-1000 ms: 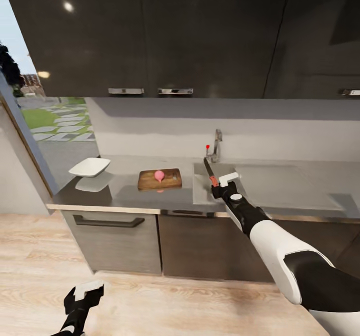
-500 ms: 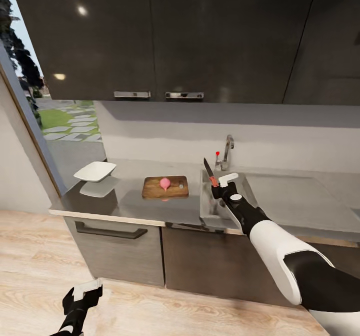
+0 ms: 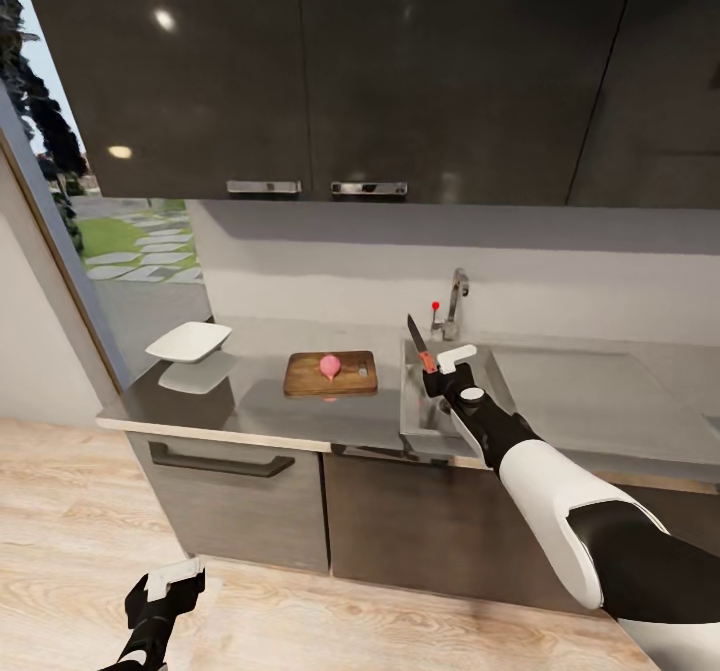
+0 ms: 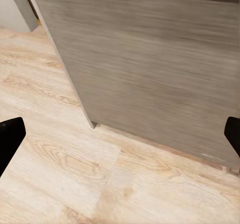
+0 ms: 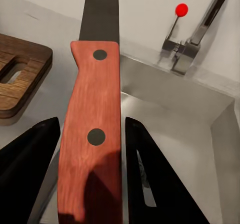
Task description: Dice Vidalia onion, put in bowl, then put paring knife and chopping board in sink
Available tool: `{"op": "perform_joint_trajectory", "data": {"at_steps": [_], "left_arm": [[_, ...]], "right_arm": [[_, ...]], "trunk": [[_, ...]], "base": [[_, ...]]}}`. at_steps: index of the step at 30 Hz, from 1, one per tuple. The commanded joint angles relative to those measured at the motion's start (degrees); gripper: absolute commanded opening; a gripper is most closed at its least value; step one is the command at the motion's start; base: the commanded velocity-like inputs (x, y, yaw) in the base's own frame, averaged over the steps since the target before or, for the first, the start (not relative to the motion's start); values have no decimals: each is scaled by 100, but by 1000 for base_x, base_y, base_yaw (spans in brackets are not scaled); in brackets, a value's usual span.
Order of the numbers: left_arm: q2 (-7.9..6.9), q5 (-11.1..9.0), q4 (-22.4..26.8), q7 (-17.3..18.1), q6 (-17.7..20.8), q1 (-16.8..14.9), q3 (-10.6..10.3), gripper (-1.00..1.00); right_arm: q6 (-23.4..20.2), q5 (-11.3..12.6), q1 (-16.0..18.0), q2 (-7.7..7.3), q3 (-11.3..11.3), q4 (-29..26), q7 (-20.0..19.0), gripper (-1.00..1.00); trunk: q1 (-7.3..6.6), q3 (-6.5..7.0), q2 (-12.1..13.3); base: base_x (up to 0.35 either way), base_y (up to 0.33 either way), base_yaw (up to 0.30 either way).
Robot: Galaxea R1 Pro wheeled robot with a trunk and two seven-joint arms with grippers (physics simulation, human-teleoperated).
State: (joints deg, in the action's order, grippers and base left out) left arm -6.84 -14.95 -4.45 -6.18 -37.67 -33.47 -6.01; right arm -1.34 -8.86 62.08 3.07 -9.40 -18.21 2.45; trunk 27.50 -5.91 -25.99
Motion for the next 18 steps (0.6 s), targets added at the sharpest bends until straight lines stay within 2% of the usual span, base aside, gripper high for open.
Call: {"op": "perform_joint_trajectory", "data": {"at_steps": [1,4,7,11,12,14,16,18], "left_arm": [[1,-17,-21,-24,-30,-11,-49,100],[7,-17,-21,-24,-30,-11,-54,100],[18,-17,-22,-24,-13,-11,-57,100],[30,-17,-21,-23,66,-11,-58,100],[32,-17,-21,-20,76,-11,-58,100],[33,-17,-21,-17,90,-11,-58,100],[33,-17,-23,-16,98,-11,-58,100],[33,-17,-24,-15,100,-11,-58,100]], "right_arm": [[-3,-59,6,0,-19,-10,29,-100],[30,-77,6,15,-48,-48,103,-100],[30,-89,6,29,-158,-64,439,-100],[19,-260,6,42,-552,-71,1155,-100],[9,-372,6,69,-728,-74,1350,-100],[-68,-653,6,215,-1086,-76,1741,-100],[-318,-1009,6,457,-1405,-77,2319,-100],[-485,-1212,6,598,-1517,-74,2706,-100]], "trunk": [[26,-31,-54],[92,-84,-174],[157,-138,-295],[245,-210,-455],[267,-228,-495],[311,-264,-575],[355,-300,-656],[399,-336,-736]], "base": [[0,0,0],[0,0,0],[0,0,0],[0,0,0],[0,0,0],[0,0,0],[0,0,0],[0,0,0]]}}
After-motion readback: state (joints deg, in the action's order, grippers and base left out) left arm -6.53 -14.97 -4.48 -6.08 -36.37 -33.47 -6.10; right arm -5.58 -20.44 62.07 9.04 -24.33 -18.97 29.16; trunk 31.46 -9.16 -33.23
